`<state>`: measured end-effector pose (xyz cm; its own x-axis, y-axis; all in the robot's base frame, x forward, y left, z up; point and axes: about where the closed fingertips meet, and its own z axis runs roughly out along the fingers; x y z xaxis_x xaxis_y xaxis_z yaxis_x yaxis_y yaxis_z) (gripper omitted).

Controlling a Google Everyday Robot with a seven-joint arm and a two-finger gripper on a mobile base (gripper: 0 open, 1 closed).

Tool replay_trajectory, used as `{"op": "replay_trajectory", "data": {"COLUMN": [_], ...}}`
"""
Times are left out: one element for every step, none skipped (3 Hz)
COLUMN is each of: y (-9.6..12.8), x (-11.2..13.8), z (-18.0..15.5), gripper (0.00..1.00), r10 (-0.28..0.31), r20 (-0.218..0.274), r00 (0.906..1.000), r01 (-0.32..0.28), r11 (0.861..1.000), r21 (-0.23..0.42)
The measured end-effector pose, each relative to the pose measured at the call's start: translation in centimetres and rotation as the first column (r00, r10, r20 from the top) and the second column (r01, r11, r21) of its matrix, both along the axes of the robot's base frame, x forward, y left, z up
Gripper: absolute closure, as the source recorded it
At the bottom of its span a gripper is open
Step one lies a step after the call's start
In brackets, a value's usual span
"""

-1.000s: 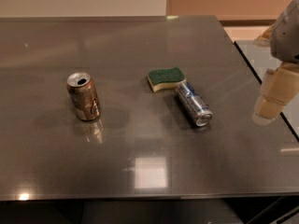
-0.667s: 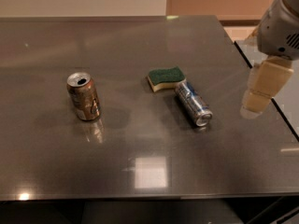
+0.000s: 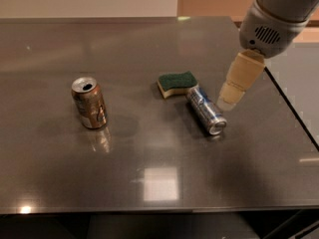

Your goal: Place redbull can upright

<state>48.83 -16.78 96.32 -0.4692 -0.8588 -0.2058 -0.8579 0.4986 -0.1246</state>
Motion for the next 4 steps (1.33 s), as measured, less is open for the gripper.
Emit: {"op": "replay_trajectory", "data": {"y": [0.5, 1.0, 1.1, 1.3], "x": [1.9, 3.0, 3.8, 4.1], "z": [-1.5, -2.5, -3.3, -4.4], "gripper": [0.00, 0.00, 0.00, 0.00], "r10": [-0.165, -0.309, -0.429, -0.521], "r20": [-0.018, -0.037, -0.059, -0.088], "r00": [0.9861, 0.9504, 0.9011, 0.8492], "r01": [0.165, 0.310, 0.433, 0.528], "r11": [0.986, 0.950, 0.899, 0.843], "r21": [0.009, 0.034, 0.069, 0.103]}}
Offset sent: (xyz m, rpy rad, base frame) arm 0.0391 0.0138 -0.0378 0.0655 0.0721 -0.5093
